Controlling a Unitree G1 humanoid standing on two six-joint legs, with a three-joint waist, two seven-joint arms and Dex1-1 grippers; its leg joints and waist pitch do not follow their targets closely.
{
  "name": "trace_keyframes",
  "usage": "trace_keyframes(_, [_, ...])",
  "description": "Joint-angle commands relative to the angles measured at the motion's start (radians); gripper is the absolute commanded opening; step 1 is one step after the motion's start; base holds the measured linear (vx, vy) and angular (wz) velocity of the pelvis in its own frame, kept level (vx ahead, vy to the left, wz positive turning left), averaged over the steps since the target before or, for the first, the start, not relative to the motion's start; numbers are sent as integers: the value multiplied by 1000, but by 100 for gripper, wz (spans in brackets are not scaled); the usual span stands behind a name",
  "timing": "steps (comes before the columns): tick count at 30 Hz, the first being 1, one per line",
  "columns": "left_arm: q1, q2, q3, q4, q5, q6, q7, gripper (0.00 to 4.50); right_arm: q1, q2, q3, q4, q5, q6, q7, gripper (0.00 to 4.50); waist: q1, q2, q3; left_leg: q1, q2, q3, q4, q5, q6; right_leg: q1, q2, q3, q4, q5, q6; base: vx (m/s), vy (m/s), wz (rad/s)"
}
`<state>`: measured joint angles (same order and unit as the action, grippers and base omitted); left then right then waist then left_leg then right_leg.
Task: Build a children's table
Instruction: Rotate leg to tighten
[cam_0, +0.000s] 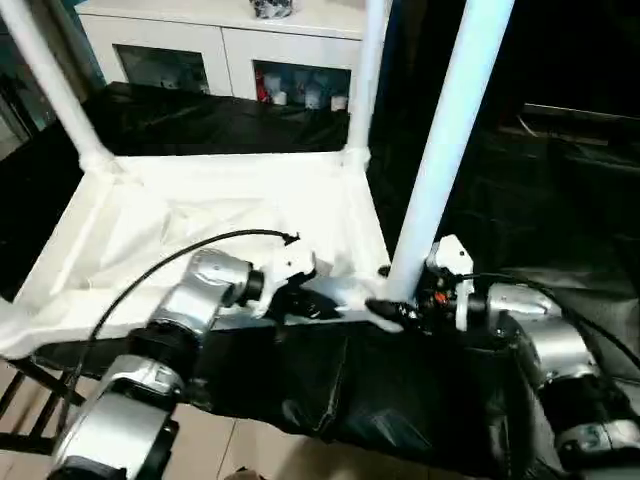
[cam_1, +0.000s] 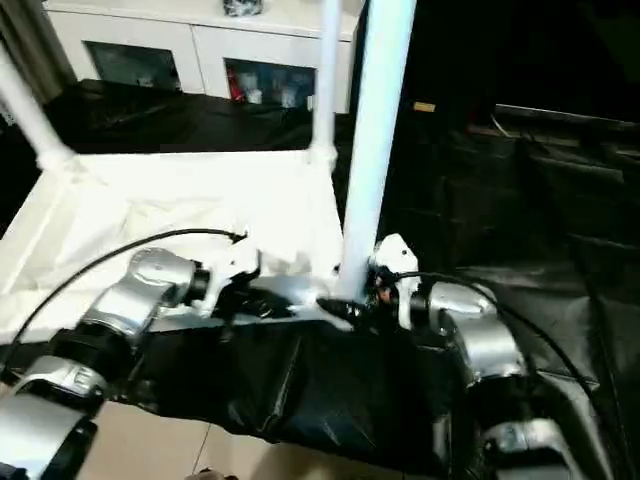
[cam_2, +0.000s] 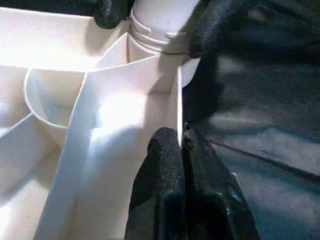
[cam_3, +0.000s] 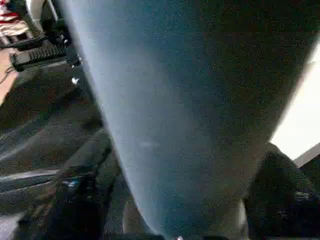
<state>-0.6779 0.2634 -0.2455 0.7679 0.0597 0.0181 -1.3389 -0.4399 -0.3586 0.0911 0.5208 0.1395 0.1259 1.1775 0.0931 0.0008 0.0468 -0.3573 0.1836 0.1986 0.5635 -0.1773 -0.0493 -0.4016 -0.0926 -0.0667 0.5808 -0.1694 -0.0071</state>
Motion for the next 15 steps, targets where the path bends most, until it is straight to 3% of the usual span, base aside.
trace_keyframes(1, [-18, -18, -33, 3, -31, -9, -67, 0, -21, 2, 65, 33, -1, 17, 82, 306, 6, -14, -60, 8, 53, -16, -55, -202, 78, 48, -63, 39, -56, -219, -256, 0, 0, 0])
trace_keyframes(7, [-39, -9, -38, 31, -25, -22, -102, 0, -39, -3, 92, 69, -3, 23, 164, 261, 13, -16, -62, 7, 52, -15, -52, -177, 84, 50, -64, 40, -52, -187, -262, 0, 0, 0])
trace_keyframes(15, [-52, -9, -32, 57, -22, -25, -104, 0, -61, 15, 103, 114, 5, 21, 203, 258, 16, -15, -62, 7, 53, -16, -51, -185, 76, 51, -64, 39, -51, -193, -268, 0, 0, 0])
